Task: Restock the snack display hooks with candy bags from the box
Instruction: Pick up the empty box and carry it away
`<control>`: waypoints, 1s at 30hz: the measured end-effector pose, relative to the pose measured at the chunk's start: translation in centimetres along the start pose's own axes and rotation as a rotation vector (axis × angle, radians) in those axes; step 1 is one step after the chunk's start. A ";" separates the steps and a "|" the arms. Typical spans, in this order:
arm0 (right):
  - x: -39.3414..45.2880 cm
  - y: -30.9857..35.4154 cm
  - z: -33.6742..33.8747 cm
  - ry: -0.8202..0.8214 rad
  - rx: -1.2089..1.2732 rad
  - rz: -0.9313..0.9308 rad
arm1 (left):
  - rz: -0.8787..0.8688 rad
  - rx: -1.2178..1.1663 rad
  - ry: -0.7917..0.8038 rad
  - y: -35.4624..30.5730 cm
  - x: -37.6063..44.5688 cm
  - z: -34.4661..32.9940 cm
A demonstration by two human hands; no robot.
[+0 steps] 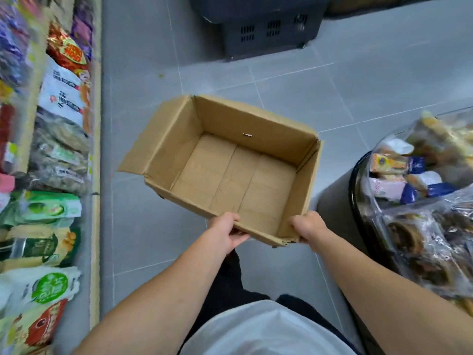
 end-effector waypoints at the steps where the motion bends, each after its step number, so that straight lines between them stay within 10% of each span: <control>1: 0.6 2.0 -0.1 -0.014 0.002 -0.004 | 0.001 0.020 0.001 -2.4 0.4 -0.9; 12: 14.7 21.1 5.4 -0.162 0.054 -0.071 | -0.018 0.270 0.067 -23.8 5.0 -19.6; 30: 38.7 39.6 29.6 -0.328 0.441 -0.232 | -0.060 0.581 0.188 -40.9 6.6 -63.4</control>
Point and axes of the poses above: each hand's wrist, its own x-axis towards the middle knuckle, its own z-axis out of the back of the hand, y = z × x, the point moved 4 cm from there along x, towards the middle knuckle, and after that the axes turned 6 degrees about -y, right-handed, at the moved point
